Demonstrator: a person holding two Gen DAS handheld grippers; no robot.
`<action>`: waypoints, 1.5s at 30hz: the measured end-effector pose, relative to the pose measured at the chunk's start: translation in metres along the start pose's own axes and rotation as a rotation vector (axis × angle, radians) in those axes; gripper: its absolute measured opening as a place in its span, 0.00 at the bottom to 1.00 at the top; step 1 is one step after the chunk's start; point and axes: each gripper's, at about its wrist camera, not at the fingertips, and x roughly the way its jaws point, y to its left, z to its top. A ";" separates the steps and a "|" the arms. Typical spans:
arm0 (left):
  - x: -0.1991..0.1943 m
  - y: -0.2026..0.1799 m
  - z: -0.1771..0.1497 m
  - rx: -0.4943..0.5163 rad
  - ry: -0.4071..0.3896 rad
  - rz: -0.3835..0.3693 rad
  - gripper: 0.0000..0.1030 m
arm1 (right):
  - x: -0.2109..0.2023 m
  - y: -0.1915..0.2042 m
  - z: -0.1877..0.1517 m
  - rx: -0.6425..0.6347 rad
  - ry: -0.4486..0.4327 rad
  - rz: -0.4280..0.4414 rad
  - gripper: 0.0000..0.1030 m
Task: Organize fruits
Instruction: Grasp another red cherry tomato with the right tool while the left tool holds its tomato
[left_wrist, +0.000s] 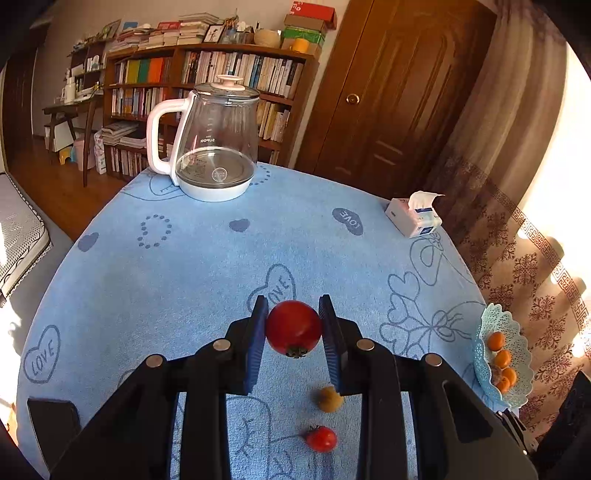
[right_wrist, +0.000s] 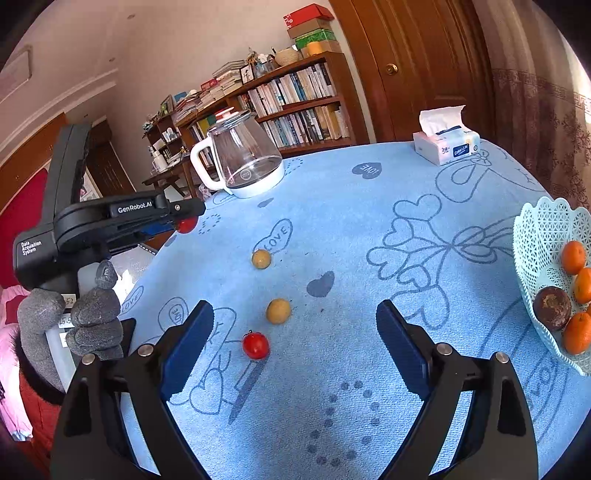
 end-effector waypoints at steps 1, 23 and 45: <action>-0.003 -0.001 -0.001 0.005 -0.008 -0.002 0.28 | 0.005 0.006 -0.003 -0.022 0.010 -0.005 0.84; -0.025 0.013 -0.011 -0.009 -0.044 -0.048 0.28 | 0.092 0.051 -0.031 -0.198 0.219 -0.037 0.47; -0.015 0.009 -0.018 0.003 -0.011 -0.055 0.28 | 0.078 0.044 -0.026 -0.172 0.199 -0.017 0.26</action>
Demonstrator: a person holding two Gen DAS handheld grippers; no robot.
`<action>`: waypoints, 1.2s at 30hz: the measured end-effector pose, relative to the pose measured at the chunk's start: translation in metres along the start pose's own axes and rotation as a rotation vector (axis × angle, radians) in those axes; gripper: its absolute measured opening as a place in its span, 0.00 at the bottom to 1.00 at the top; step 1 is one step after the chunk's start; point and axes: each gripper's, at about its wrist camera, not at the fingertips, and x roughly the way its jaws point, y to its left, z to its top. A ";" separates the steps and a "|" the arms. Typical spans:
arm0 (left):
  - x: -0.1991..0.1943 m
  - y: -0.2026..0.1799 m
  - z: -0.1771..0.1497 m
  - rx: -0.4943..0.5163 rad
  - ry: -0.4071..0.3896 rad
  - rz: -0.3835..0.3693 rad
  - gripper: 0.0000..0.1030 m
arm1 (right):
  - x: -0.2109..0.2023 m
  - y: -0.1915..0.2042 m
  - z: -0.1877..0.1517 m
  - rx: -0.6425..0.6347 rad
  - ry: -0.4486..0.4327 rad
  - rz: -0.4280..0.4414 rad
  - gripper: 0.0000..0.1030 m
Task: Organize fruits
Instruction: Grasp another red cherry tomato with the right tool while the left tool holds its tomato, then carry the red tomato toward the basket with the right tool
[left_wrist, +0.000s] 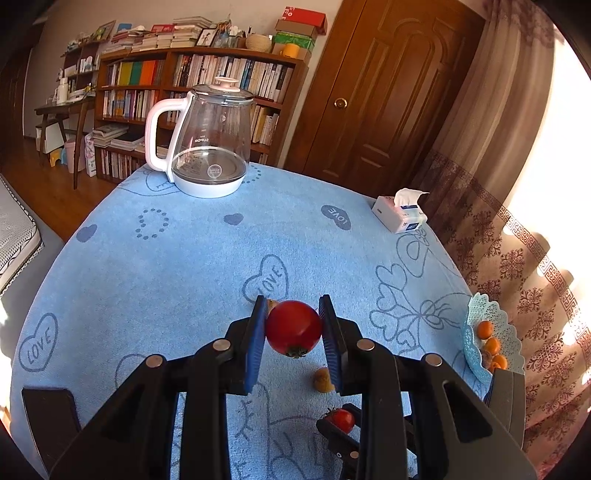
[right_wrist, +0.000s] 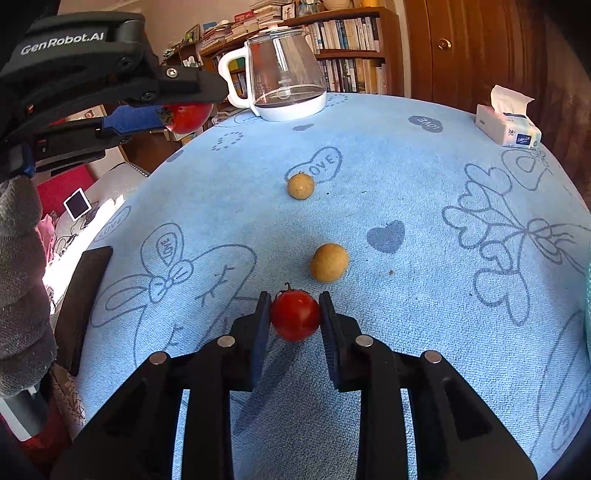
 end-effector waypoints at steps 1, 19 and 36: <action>0.000 0.000 0.000 0.001 0.001 -0.001 0.28 | -0.003 -0.001 0.000 0.003 -0.006 0.000 0.26; 0.006 -0.015 -0.012 0.042 0.033 -0.012 0.28 | -0.074 -0.069 -0.003 0.168 -0.155 -0.062 0.26; 0.014 -0.029 -0.024 0.080 0.067 -0.022 0.28 | -0.153 -0.169 -0.028 0.383 -0.281 -0.187 0.26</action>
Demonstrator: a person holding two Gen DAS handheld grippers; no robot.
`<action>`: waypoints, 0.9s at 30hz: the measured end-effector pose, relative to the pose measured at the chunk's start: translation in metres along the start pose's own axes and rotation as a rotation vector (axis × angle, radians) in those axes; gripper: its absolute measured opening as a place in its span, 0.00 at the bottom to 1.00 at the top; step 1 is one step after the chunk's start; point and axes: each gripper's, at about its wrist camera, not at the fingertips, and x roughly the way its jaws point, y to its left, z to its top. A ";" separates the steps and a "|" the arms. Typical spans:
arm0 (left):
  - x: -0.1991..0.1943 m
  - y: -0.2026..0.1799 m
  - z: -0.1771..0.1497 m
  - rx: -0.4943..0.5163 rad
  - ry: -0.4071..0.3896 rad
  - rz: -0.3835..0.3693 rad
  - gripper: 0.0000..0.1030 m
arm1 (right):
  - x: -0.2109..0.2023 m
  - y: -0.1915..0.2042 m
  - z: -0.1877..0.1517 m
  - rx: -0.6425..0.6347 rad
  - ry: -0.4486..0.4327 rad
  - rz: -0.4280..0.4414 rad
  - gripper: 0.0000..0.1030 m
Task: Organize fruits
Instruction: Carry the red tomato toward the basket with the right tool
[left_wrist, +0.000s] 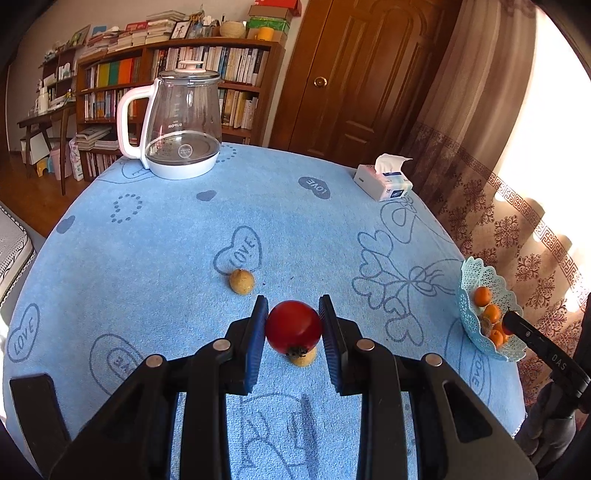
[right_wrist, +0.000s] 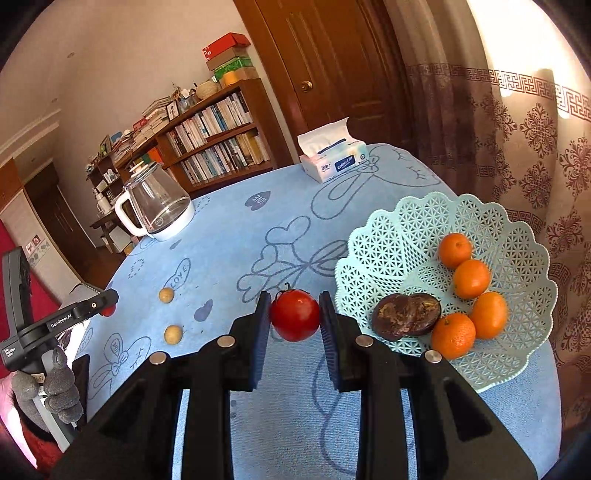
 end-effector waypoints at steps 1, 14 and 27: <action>0.000 -0.001 -0.001 0.002 0.002 -0.001 0.28 | -0.004 -0.007 0.001 0.009 -0.008 -0.014 0.26; 0.009 -0.015 -0.008 0.021 0.039 -0.013 0.28 | -0.029 -0.089 -0.007 0.158 -0.018 -0.141 0.26; 0.010 -0.029 -0.012 0.049 0.052 -0.019 0.28 | -0.020 -0.109 -0.017 0.202 0.019 -0.182 0.27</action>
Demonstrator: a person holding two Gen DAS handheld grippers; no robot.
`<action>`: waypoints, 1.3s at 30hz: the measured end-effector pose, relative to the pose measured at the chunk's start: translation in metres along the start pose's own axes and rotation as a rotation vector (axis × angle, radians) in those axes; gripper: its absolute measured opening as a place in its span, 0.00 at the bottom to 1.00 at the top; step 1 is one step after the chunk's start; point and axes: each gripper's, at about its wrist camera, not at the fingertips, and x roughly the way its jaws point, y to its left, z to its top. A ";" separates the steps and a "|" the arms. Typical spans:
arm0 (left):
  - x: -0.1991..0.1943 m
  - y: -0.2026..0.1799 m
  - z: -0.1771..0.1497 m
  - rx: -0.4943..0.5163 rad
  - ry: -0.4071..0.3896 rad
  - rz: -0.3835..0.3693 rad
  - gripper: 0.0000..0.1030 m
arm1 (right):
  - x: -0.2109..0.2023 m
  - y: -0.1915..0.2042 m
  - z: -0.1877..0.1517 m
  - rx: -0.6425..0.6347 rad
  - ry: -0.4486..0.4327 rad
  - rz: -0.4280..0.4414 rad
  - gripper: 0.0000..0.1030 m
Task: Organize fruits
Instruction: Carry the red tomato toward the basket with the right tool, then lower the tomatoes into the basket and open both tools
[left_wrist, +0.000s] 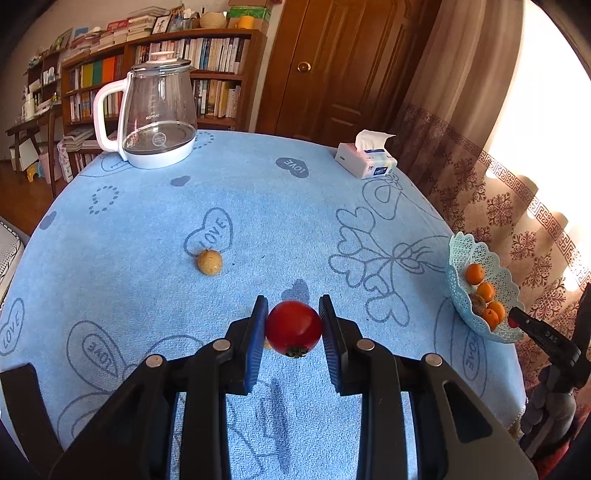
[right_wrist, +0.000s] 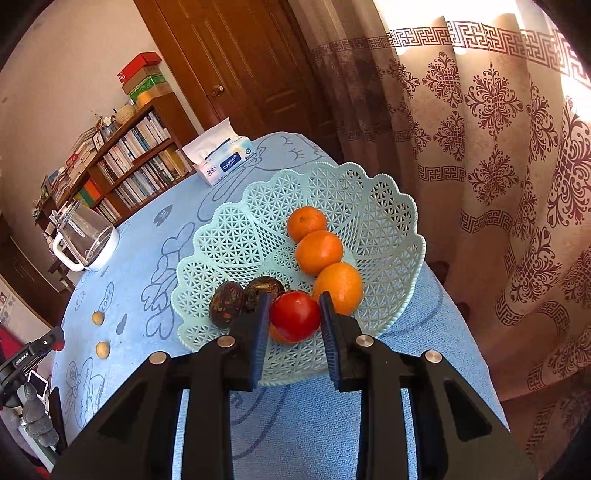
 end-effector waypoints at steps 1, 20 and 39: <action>0.000 -0.002 0.000 0.004 0.001 -0.001 0.28 | 0.000 -0.001 0.000 0.003 0.000 0.002 0.28; 0.023 -0.085 0.007 0.149 0.095 -0.175 0.28 | -0.019 -0.002 0.002 0.013 -0.113 -0.019 0.43; 0.072 -0.207 0.002 0.272 0.252 -0.433 0.28 | -0.025 -0.014 0.003 0.042 -0.129 0.005 0.43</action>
